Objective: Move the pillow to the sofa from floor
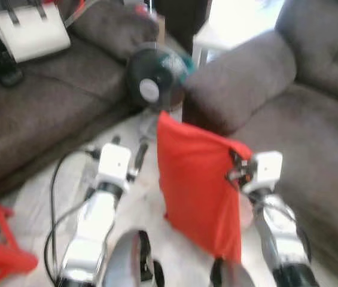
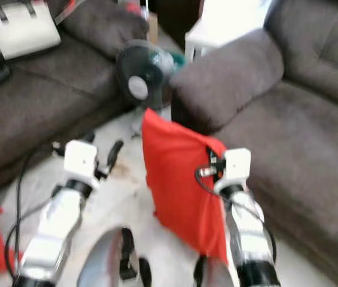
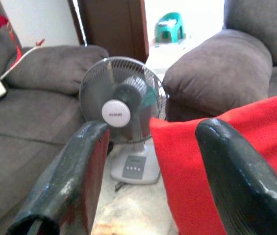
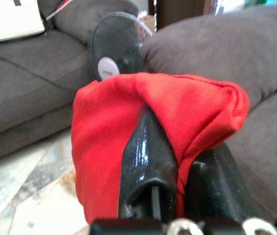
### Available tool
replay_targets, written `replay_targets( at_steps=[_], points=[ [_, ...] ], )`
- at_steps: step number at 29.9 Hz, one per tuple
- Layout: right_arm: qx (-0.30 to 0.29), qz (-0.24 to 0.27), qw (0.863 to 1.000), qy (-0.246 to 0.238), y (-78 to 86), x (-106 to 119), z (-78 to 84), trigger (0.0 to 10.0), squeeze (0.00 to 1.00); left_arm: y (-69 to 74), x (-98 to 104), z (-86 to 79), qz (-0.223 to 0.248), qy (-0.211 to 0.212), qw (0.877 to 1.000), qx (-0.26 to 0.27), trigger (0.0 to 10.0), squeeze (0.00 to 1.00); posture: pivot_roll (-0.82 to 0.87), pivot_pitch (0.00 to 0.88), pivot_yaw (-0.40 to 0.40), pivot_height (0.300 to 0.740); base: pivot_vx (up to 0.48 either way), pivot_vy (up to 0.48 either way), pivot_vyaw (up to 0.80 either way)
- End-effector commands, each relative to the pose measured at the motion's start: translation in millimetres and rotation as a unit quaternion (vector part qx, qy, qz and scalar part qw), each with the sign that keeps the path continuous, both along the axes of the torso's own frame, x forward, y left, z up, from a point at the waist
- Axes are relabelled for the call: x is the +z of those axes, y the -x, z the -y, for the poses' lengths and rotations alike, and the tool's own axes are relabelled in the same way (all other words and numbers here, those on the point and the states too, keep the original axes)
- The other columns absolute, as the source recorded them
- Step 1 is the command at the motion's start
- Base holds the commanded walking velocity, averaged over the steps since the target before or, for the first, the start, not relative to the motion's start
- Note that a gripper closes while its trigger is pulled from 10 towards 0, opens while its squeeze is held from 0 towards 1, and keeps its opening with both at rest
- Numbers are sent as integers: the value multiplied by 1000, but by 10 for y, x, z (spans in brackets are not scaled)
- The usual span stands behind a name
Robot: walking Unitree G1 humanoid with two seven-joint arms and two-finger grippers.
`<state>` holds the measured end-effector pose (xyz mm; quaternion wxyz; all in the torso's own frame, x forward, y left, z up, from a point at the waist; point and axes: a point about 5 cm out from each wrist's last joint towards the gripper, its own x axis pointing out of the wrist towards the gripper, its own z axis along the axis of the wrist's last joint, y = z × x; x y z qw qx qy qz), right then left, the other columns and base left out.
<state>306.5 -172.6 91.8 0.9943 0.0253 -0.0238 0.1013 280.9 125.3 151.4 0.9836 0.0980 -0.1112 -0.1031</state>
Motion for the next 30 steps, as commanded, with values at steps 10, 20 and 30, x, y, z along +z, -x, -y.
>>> replay_targets(
  at_steps=[10,20,30],
  points=[
    [-10,52,999,-2,-61,211,33,10000,0,5,-2,0,-3,-3,1000,-1,10000,0,174,96,-34,740,0,0,0],
    [-10,46,999,-4,-70,190,0,10000,0,-3,16,-1,-2,-6,1000,-1,10000,0,175,96,-32,740,0,0,0],
    [-17,44,999,-2,-78,182,19,10000,0,0,20,9,-2,-5,1000,-2,10000,0,177,99,-32,740,0,0,0]
  ],
)
